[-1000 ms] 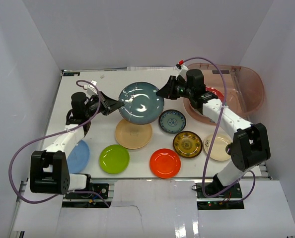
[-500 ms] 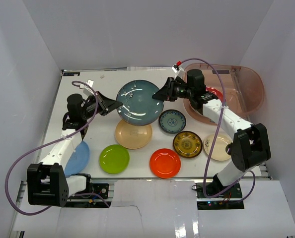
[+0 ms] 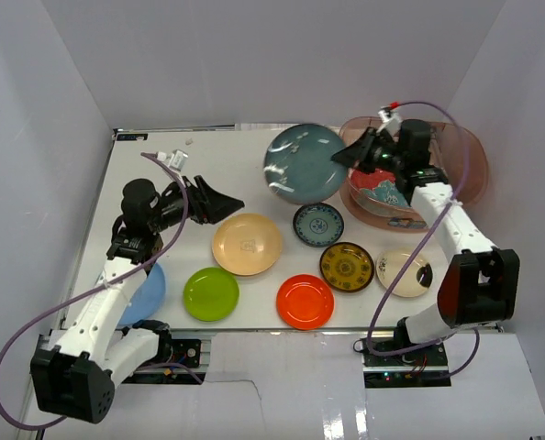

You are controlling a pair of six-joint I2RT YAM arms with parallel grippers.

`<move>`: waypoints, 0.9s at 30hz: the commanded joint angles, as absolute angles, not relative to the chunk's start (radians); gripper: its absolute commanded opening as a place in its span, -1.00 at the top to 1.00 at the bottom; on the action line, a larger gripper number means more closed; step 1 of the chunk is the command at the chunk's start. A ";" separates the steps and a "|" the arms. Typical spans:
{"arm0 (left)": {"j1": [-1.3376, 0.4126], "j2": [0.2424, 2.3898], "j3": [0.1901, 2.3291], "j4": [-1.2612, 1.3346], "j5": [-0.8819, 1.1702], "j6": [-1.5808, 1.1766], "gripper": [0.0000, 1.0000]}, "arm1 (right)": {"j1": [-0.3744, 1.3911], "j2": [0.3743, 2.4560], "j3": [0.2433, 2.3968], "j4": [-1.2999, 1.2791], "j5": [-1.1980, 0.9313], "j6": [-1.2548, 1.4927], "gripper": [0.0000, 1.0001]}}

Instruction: Place the plates into the plastic bin on the countertop

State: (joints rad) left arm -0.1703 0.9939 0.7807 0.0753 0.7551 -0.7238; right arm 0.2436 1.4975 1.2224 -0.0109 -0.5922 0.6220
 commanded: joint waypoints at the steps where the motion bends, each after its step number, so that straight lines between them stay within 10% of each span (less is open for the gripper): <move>1: -0.276 0.918 0.807 -0.171 0.706 -0.467 -0.96 | 0.004 1.361 1.263 0.097 -0.544 0.699 0.85; 9: -0.383 0.651 0.643 -0.245 0.549 -0.345 -0.96 | -0.340 1.365 1.131 0.077 -0.471 0.669 0.84; 22: -0.416 0.638 0.661 -0.256 0.499 -0.319 -0.96 | -0.316 1.655 1.252 -0.069 -0.420 0.545 0.82; 26: -0.416 0.652 0.661 -0.258 0.494 -0.319 -0.96 | -0.284 1.700 1.278 -0.084 -0.402 0.532 0.56; 27: -0.417 0.655 0.660 -0.256 0.492 -0.319 -0.96 | -0.281 1.701 1.275 -0.087 -0.390 0.531 0.19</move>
State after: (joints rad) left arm -0.4110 0.6514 0.6460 -0.2497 0.5072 -0.3340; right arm -0.3027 1.7359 1.1858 -0.1623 -0.3538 0.5426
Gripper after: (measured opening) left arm 0.977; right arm 0.337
